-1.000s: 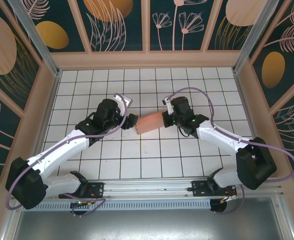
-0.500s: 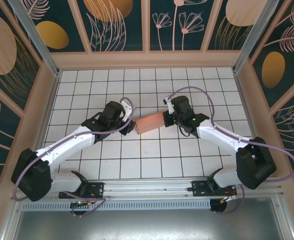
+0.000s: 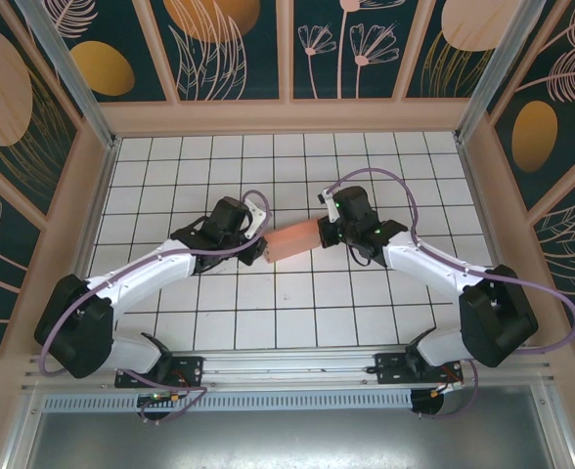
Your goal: Fold the paper box
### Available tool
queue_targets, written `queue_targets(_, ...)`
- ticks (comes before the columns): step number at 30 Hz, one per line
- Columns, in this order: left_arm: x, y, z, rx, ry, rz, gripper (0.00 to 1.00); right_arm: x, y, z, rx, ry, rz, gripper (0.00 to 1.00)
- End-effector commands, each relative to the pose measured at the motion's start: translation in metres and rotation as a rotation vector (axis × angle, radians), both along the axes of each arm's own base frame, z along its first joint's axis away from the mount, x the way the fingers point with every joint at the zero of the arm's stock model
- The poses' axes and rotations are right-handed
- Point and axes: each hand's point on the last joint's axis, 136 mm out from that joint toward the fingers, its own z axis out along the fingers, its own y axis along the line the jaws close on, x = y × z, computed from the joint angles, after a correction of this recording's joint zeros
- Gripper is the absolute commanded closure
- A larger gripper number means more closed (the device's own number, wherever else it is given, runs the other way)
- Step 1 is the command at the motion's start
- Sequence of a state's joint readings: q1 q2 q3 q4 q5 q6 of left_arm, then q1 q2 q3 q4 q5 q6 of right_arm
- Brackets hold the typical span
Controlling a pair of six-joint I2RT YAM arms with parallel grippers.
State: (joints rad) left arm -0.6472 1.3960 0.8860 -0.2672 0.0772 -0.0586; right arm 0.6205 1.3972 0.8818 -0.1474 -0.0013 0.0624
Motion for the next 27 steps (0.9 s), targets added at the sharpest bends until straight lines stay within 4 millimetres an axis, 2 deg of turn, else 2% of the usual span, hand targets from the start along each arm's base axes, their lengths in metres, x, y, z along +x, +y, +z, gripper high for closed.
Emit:
queue_targets(1,0.005,-0.004,0.009,-0.006,0.004,0.006,0.81,0.005,0.003,0.007,0.020,0.007,-0.008,1.00)
queue_targets(5,0.005,-0.009,0.012,-0.020,0.024,-0.007,0.86,0.005,0.003,0.007,0.019,0.009,-0.009,1.00)
queue_targets(10,0.002,-0.012,0.009,-0.037,0.057,-0.003,0.87,0.005,0.004,0.006,0.017,0.010,-0.007,1.00)
queue_targets(17,0.000,-0.010,0.000,-0.018,0.084,0.006,0.98,0.005,0.004,0.005,0.015,0.016,-0.007,1.00)
queue_targets(19,0.006,-0.014,0.011,-0.036,0.074,0.018,0.98,0.006,0.003,0.005,0.013,0.015,-0.009,1.00)
queue_targets(21,0.007,-0.017,0.013,-0.053,0.086,0.025,0.96,0.006,0.003,0.005,0.012,0.013,-0.011,1.00)
queue_targets(23,0.007,-0.018,0.013,-0.063,0.100,0.036,0.86,0.006,0.003,0.005,0.011,0.012,-0.012,1.00)
queue_targets(25,0.006,-0.018,0.011,-0.064,0.107,0.042,0.86,0.006,0.003,0.004,0.010,0.014,-0.013,1.00)
queue_targets(27,0.006,-0.017,0.010,-0.063,0.112,0.043,0.92,0.006,0.004,0.004,0.010,0.013,-0.010,1.00)
